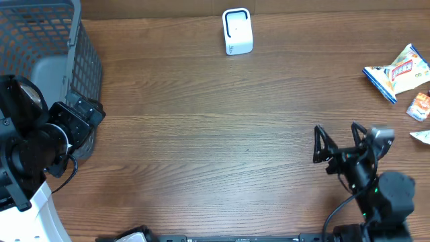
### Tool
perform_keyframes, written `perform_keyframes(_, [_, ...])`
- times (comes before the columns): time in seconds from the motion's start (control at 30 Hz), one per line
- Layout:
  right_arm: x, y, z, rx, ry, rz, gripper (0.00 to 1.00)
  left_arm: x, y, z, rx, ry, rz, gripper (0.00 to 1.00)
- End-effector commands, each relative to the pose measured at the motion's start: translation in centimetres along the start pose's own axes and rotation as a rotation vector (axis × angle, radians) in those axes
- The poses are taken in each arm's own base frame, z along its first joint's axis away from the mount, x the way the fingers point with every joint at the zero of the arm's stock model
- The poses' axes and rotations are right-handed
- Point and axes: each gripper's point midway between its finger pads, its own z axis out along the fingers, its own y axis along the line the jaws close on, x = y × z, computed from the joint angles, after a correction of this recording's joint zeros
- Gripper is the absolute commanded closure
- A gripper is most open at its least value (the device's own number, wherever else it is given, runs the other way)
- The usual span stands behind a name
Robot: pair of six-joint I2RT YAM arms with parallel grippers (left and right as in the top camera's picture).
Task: Scan the item barcode
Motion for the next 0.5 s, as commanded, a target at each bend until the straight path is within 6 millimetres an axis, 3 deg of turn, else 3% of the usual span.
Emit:
perform_keyframes(0.0, [1.3, -0.3, -0.2, -0.014, -0.049, -0.014, 0.00, -0.1, 0.1, -0.1, 0.000, -0.004, 0.004, 0.00])
perform_keyframes(0.47, [4.5, -1.9, 0.0, -0.008, -0.136, -0.025, 0.00, -0.1, 0.1, -0.1, 0.000, -0.004, 0.004, 0.00])
